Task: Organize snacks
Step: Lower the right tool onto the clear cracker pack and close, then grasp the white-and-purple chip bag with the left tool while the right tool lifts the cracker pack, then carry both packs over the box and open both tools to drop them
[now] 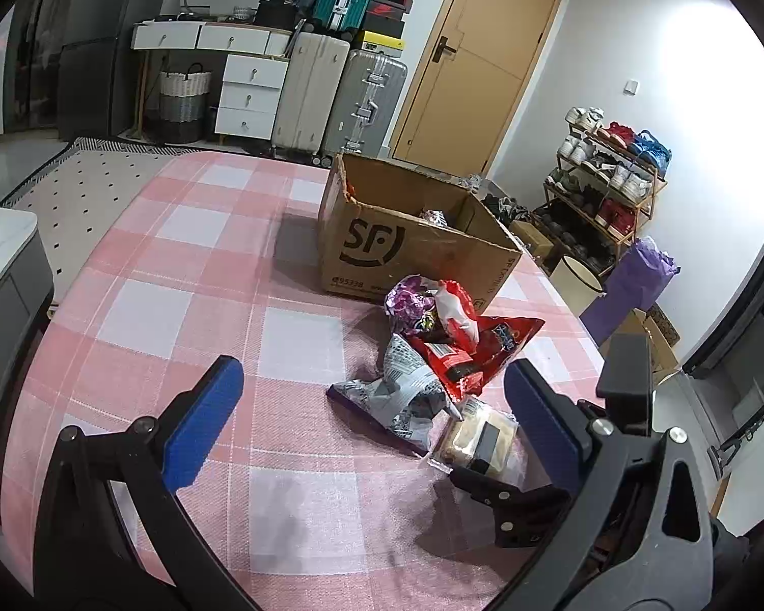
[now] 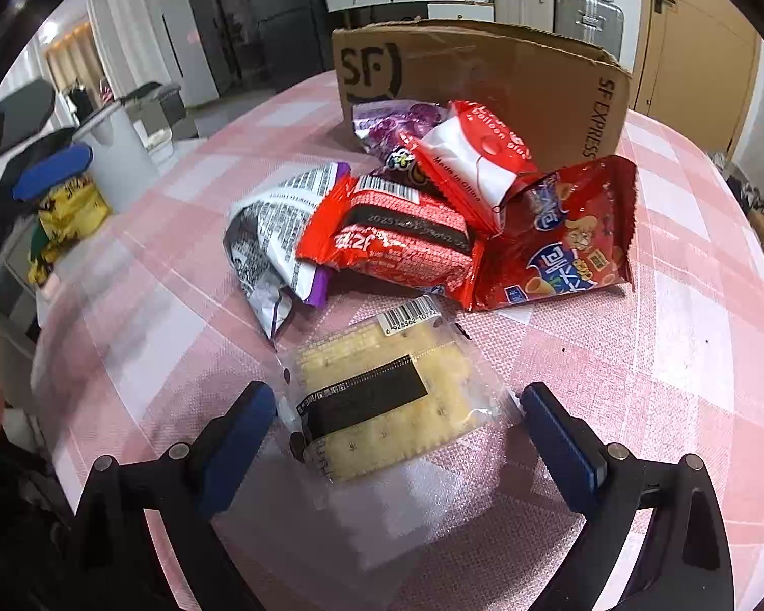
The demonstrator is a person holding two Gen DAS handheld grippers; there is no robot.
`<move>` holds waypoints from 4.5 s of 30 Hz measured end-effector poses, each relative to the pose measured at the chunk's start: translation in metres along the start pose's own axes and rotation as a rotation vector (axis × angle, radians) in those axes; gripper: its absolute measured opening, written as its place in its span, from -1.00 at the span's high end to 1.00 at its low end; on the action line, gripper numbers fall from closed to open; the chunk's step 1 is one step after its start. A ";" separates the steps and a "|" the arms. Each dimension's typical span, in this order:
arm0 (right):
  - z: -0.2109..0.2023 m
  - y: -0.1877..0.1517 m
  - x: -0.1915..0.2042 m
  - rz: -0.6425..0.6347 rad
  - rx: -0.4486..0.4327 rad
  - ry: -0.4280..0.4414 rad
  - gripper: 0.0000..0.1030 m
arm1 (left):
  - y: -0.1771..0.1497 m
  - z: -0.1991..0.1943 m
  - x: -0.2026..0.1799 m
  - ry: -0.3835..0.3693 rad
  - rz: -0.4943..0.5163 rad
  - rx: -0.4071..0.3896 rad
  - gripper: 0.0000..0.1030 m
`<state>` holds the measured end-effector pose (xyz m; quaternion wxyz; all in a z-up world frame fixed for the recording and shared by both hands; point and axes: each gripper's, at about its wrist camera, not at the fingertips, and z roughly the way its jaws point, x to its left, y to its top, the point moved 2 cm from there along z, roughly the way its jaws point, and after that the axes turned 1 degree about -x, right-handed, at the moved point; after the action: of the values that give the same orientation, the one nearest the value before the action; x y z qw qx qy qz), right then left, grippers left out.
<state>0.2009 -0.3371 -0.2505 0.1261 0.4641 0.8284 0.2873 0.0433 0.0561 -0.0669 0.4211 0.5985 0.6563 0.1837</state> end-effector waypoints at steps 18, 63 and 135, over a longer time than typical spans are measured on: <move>-0.005 -0.004 0.020 -0.087 -0.017 -0.007 -0.18 | -0.001 -0.001 0.006 0.002 -0.017 -0.004 -0.98; -0.015 0.005 -0.038 0.343 -0.076 0.334 0.59 | -0.012 0.004 0.010 0.008 -0.033 0.057 -0.98; -0.105 -0.022 -0.074 0.429 -0.288 0.381 0.73 | -0.020 0.088 -0.050 -0.126 0.234 0.284 0.24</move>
<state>0.1758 -0.4460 -0.1837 -0.0301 0.5436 0.6709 0.5034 0.0954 -0.0189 -0.1161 0.3485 0.7345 0.5739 0.0990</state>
